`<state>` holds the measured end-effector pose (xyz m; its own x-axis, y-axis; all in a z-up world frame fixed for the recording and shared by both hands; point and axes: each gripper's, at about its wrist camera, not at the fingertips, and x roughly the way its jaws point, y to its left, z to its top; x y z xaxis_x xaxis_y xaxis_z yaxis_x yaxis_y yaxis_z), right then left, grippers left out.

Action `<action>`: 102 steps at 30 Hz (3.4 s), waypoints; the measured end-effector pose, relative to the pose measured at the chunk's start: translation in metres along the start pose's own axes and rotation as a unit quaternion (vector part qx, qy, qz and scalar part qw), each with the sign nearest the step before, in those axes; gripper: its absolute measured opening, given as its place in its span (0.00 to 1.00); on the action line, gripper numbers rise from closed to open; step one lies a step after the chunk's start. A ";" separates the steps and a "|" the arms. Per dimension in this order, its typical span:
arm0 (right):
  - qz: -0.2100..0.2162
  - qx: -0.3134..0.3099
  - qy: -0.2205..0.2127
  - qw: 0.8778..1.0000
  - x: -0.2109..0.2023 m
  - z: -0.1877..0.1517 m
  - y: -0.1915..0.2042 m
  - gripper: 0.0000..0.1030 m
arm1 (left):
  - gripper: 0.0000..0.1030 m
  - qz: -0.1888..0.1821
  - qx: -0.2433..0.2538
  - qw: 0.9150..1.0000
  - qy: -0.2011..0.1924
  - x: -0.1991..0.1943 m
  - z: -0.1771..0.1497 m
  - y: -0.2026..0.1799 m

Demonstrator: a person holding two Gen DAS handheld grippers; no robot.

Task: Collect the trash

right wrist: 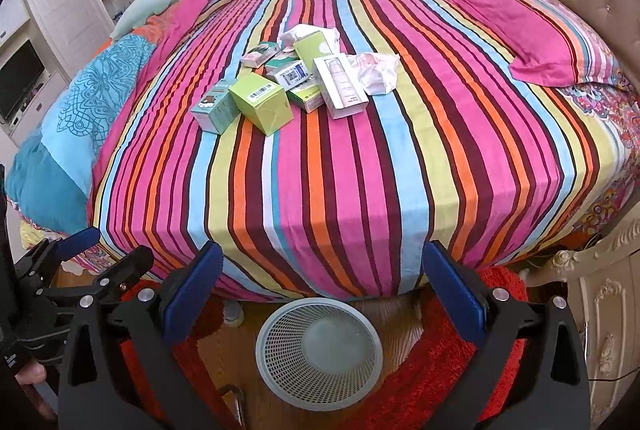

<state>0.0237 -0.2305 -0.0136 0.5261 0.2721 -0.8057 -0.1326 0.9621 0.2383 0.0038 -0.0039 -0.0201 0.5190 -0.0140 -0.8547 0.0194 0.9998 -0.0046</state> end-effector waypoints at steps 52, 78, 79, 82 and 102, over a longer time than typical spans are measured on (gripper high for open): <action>-0.002 -0.016 0.005 1.000 -0.003 -0.005 0.004 0.93 | 0.94 -0.009 -0.014 1.000 0.013 0.004 -0.008 0.002; -0.005 -0.009 0.025 1.000 0.017 -0.004 -0.005 0.93 | 0.94 -0.013 -0.022 0.999 0.041 0.027 -0.008 0.007; -0.006 -0.010 0.025 1.000 0.018 -0.004 -0.005 0.93 | 0.94 -0.013 -0.023 0.999 0.042 0.028 -0.007 0.007; -0.012 -0.018 0.022 1.000 0.024 -0.002 -0.007 0.93 | 0.94 -0.016 -0.026 0.998 0.048 0.035 -0.005 0.009; 0.036 -0.060 -0.049 0.996 0.092 0.074 -0.024 0.93 | 0.94 -0.004 -0.028 0.999 -0.039 0.100 0.082 0.040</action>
<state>0.1377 -0.2304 -0.0529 0.5902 0.3422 -0.7311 -0.2690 0.9373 0.2215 0.1267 0.0335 -0.0635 0.5836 -0.0218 -0.8118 -0.0231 0.9988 -0.0434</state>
